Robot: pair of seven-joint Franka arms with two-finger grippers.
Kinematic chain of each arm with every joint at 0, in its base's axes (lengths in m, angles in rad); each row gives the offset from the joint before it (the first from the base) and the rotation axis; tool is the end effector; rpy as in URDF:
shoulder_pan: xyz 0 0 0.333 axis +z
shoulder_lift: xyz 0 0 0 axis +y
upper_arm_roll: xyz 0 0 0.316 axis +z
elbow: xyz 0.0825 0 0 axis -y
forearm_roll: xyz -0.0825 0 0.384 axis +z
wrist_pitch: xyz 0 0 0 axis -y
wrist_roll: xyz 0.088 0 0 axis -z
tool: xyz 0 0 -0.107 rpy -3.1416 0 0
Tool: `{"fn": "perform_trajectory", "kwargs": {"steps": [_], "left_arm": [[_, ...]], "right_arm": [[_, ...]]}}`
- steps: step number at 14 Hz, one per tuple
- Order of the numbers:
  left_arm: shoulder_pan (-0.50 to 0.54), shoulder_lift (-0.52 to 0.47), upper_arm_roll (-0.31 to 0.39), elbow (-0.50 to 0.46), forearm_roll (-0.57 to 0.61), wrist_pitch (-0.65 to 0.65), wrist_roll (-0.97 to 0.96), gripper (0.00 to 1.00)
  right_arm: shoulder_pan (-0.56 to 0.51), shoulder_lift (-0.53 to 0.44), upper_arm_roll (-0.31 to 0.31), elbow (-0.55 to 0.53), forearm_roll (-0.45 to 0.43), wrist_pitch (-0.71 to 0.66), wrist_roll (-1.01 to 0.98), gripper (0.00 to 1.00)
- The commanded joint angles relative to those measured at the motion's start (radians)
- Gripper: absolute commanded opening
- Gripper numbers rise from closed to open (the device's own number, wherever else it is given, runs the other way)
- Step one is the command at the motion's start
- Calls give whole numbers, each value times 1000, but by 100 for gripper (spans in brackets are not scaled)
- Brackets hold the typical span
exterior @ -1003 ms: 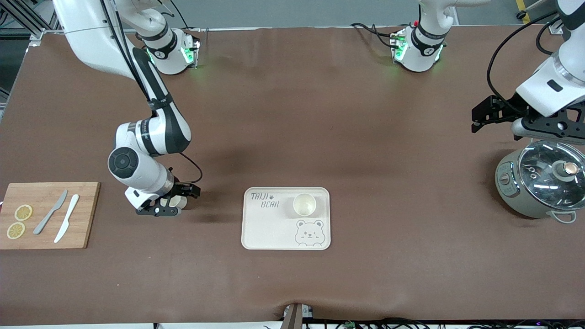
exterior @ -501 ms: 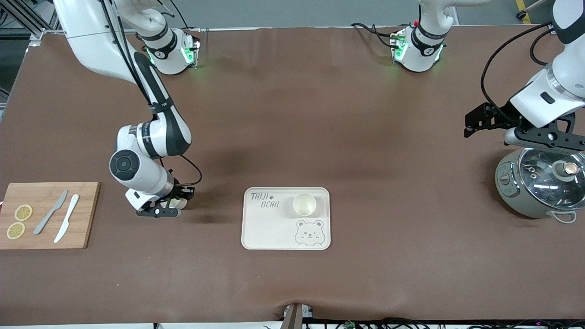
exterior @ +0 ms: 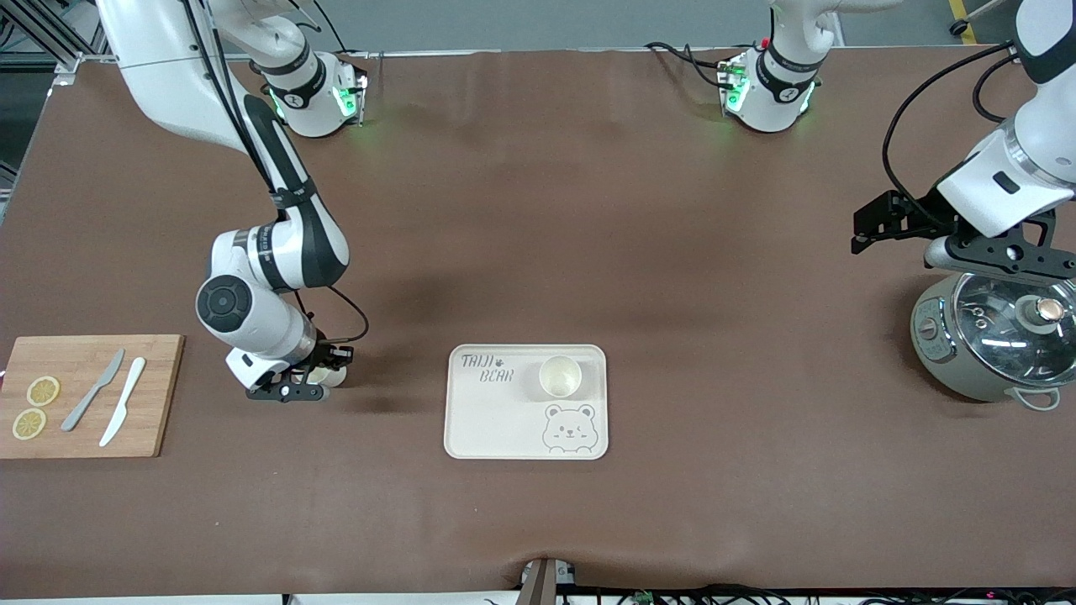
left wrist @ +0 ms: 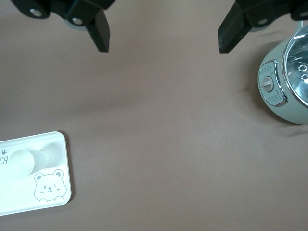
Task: Place white IKEA cup upright on tray with both arms
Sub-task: 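Carry the cup with the right gripper onto the tray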
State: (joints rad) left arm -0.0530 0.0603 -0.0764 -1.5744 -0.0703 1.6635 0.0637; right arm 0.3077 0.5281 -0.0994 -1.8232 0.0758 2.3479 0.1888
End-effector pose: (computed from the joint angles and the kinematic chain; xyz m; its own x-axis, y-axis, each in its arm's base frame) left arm 0.5753 -0.0805 0.5972 0.9822 -0.1850 0.0334 -0.1870 -0.9797 0.0727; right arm 0.6341 0.1397 0.2470 0.9998 -0.0202 -0.0008 -0.0202 -0.9998 -0.0039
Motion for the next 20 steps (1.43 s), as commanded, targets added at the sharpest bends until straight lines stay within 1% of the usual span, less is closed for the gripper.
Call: {"fn": "perform_trajectory", "kwargs": {"steps": [1,4,10,12,14,20], "left_arm": [[-10,12,6,17,29,5,11,100],[-13,12,1,16,41,22,13,100],[-8,12,1,16,43,33,13,100],[-5,15,1,14,43,41,15,100],[-4,18,1,13,43,48,15,100],[-4,21,1,14,41,54,15,100]], "right_arm": [[7,1,1,28,5,-5,-8,0],[34,0,3,85,5,-7,-9,0],[154,12,3,165,7,-9,-19,0],[189,45,3,215,9,-37,-31,0],[209,101,3,303,10,-102,-37,0],[249,220,4,419,9,-111,-92,0]]}}
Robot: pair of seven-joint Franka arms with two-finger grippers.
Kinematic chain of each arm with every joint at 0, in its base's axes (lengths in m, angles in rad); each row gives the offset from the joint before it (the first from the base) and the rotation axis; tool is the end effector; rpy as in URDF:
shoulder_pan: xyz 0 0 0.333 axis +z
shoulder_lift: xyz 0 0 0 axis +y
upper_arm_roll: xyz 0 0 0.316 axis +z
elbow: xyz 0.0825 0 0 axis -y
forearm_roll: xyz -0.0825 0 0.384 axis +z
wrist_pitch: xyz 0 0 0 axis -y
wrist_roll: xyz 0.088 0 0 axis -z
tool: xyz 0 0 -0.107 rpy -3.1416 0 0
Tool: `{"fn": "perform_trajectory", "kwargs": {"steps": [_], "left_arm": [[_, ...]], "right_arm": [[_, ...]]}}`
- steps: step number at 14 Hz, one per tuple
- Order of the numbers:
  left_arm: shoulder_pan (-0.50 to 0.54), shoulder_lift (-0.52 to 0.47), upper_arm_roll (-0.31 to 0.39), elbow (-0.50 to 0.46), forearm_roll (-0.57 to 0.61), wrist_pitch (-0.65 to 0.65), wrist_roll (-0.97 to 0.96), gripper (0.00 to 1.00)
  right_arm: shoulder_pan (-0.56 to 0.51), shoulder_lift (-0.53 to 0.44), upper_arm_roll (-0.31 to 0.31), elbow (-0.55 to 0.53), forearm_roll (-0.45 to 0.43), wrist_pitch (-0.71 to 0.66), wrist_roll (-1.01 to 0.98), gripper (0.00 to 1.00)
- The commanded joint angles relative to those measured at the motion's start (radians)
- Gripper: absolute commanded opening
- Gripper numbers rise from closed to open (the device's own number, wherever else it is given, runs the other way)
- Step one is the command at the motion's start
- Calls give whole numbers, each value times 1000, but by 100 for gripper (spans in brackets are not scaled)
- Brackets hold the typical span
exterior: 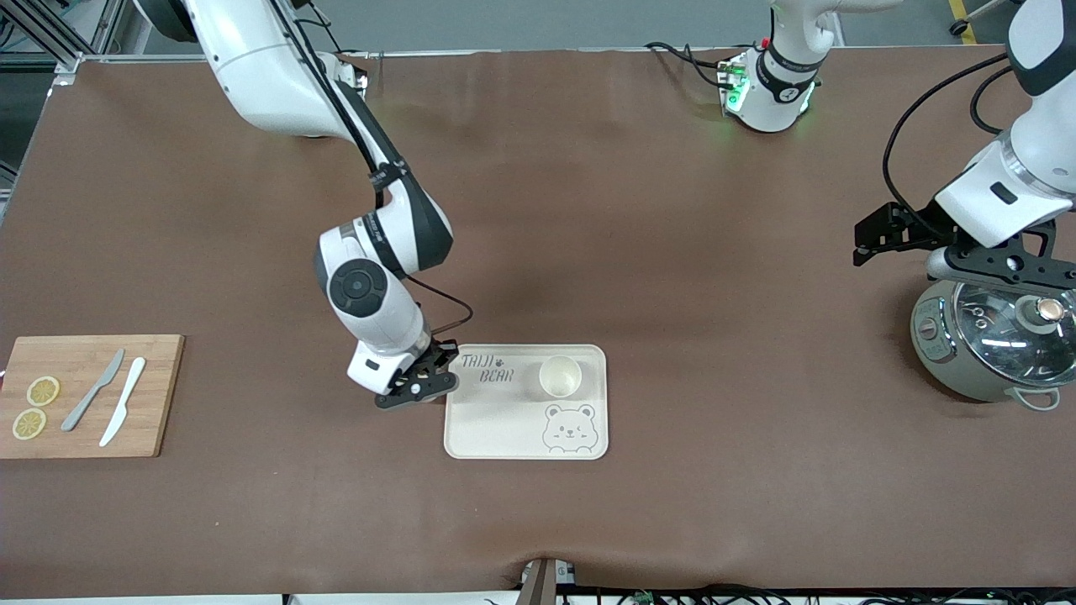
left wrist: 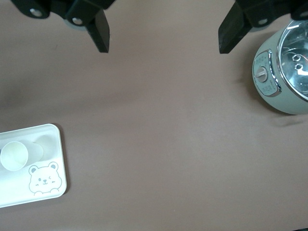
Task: Place white IKEA cup upright on tray with both arms
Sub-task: 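Carry the cup with the right gripper onto the tray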
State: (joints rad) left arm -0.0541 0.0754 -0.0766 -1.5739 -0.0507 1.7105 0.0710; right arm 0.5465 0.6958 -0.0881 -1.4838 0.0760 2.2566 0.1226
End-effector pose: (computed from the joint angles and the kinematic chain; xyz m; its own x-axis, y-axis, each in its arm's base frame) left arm 0.5843 -0.0799 0.5929 0.9791 -0.1925 0.0650 -0.1959 -0.9792 0.0518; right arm 0.6434 0.3324 0.2722 0.9488 0.3060 0.0786 0.3081 -0.9512 -0.0158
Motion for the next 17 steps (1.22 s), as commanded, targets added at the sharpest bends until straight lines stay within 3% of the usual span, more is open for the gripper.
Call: {"fn": "perform_trajectory", "kwargs": {"steps": [1,17], "left_arm": [[-1,6,1,14,22,9,6,100],[-3,20,1,14,22,17,6,100]], "right_arm": [[16,66,-6,100,8,-20,-43,0],[79,174,-2,236,5,-20,-170,0]]}}
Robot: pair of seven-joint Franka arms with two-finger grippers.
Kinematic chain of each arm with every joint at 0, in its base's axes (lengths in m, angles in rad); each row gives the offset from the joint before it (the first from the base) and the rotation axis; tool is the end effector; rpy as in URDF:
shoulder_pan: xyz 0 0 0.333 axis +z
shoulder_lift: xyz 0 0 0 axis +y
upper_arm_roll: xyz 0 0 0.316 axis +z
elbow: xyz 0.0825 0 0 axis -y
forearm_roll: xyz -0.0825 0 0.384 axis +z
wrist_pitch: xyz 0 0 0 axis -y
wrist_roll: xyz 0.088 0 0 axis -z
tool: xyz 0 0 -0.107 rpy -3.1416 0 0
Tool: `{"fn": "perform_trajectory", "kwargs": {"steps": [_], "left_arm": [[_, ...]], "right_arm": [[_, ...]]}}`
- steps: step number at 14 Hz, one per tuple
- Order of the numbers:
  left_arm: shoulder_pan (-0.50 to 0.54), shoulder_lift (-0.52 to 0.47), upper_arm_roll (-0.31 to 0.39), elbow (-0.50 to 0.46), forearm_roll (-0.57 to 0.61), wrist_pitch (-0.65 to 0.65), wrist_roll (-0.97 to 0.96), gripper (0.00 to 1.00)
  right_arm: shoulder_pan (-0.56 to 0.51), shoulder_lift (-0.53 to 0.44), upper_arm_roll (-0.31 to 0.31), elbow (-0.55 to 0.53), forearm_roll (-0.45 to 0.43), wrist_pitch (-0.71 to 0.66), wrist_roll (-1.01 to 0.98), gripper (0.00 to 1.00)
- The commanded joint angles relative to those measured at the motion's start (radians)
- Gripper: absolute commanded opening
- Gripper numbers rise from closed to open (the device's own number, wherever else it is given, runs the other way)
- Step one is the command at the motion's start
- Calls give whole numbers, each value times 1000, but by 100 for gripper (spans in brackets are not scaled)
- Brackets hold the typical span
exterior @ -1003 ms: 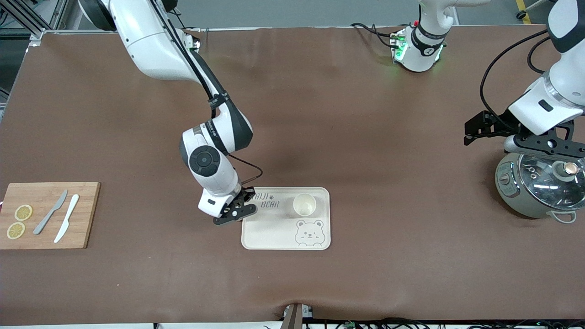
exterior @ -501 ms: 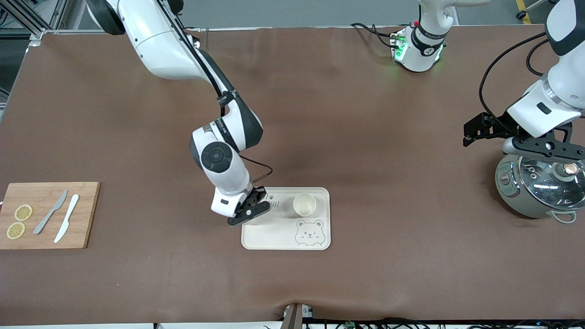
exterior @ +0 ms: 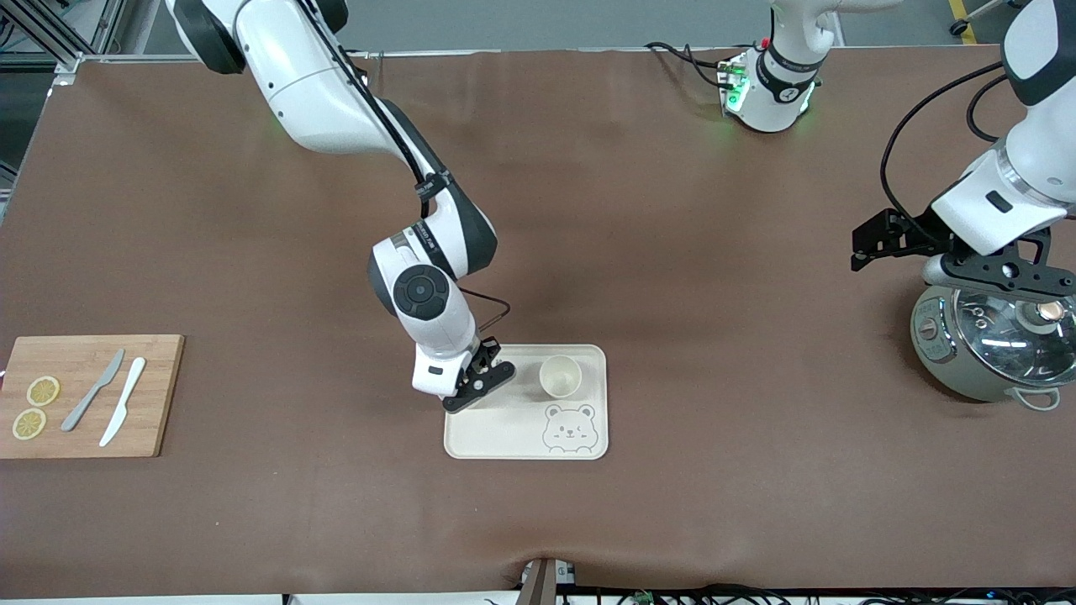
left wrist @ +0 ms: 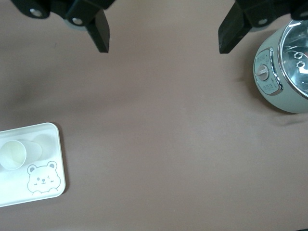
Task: Place white IKEA cup upright on tray with both arms
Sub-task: 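Set the cup beside the first cup and open the right gripper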
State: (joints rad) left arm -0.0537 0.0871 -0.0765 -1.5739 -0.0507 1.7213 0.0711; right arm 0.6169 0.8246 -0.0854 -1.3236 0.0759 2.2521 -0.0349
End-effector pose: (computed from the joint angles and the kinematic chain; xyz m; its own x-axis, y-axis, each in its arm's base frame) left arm 0.5884 -0.0799 0.5870 0.9794 -0.1914 0.0642 -0.1949 -0.9794 0.0527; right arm 0.6406 0.3970 0.2506 0.8463 0.5219 0.1068 0.5246 -0.8513 0.0027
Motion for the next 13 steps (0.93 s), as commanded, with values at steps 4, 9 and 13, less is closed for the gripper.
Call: {"fn": "perform_trajectory", "kwargs": {"steps": [4,9,13], "left_arm": [[-3,8,1,14,22,8,6,100],[-5,14,1,15,21,20,-4,100],[-5,13,1,15,20,20,-5,100]], "right_arm": [[32,56,-7,89,2,-11,-11,0],[35,71,-7,87,4,-3,-13,31],[38,71,-5,90,5,-2,-10,100]]}}
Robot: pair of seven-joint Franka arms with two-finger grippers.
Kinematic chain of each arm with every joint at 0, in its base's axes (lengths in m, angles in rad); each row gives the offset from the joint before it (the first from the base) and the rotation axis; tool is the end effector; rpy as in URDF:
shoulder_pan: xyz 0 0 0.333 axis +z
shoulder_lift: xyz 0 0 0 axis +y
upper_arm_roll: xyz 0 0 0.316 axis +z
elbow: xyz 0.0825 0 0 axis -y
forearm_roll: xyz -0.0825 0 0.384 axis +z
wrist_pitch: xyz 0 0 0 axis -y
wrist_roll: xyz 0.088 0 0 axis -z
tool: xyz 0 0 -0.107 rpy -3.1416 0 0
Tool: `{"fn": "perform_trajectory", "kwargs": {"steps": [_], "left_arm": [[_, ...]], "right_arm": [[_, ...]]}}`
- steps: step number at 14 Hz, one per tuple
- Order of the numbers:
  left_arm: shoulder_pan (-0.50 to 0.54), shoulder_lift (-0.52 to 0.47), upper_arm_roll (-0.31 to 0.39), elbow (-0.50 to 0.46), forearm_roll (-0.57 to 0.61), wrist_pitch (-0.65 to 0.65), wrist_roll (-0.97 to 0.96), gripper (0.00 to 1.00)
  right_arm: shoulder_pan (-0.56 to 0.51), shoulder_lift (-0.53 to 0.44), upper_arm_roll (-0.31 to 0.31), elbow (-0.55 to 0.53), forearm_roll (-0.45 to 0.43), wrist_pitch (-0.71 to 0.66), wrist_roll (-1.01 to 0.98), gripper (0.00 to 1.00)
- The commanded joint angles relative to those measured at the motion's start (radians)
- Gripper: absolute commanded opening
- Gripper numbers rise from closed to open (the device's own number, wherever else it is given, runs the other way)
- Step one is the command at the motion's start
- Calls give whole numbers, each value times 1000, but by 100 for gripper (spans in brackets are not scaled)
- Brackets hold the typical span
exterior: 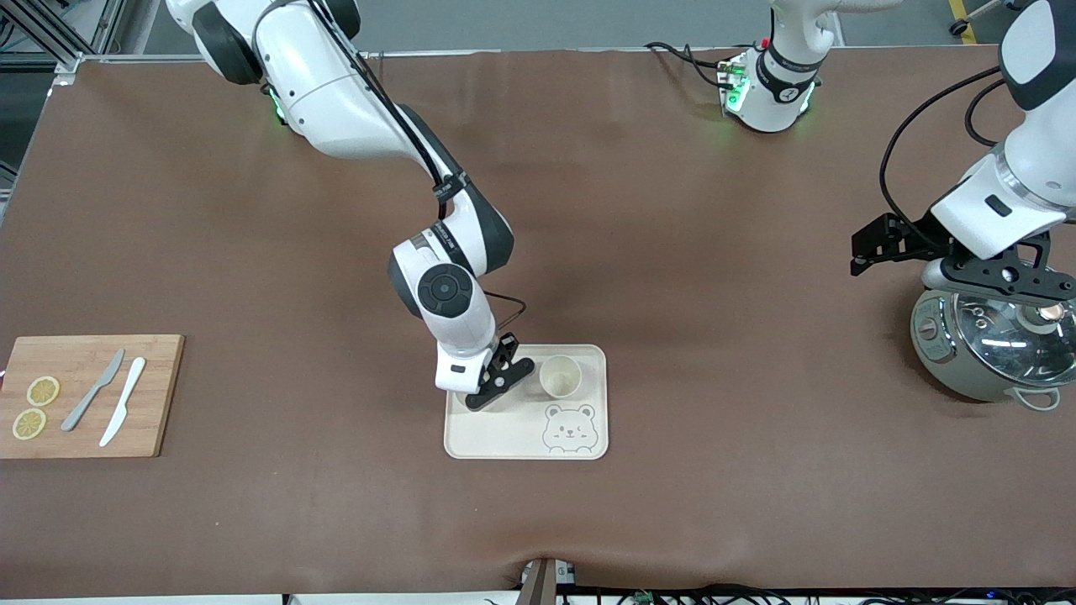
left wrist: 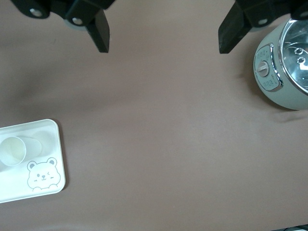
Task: Place white IKEA cup upright on tray with both arms
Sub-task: 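Set the cup beside the first cup and open the right gripper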
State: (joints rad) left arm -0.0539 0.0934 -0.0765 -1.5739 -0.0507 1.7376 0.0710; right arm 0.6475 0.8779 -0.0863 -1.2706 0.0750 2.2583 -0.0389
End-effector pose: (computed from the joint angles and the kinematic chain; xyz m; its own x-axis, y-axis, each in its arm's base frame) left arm 0.5916 -0.0802 0.5848 0.9789 -0.1905 0.0741 -0.1946 -0.9795 0.0524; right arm 0.6347 0.4217 0.2356 0.8251 0.5537 0.1126 0.5565 -0.8308 0.0078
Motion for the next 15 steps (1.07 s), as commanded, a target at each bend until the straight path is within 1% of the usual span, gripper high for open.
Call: {"fn": "perform_trajectory", "kwargs": {"steps": [1,5,8,10,12,14,15], "left_arm": [[-4,8,1,15,20,3,-5,100],[-4,0,1,15,20,3,-7,100],[-6,2,1,12,22,3,-8,100],[-6,2,1,12,22,3,-2,100],[-4,2,4,14,25,3,4,100],[-9,2,-2,14,89,3,6,100],[-12,2,-2,12,101,3,6,100]], "right_arm": [[7,15,-4,40,11,-8,-4,100],[3,-16,-3,54,34,-17,22,100],[-19,-57,-9,56,77,-28,27,100],[-60,-108,-13,56,100,-84,37,100],[-107,-164,-16,54,100,-144,59,100],[-161,-218,-21,43,89,-198,59,100],[-184,-240,-26,40,88,-239,56,100]]}}
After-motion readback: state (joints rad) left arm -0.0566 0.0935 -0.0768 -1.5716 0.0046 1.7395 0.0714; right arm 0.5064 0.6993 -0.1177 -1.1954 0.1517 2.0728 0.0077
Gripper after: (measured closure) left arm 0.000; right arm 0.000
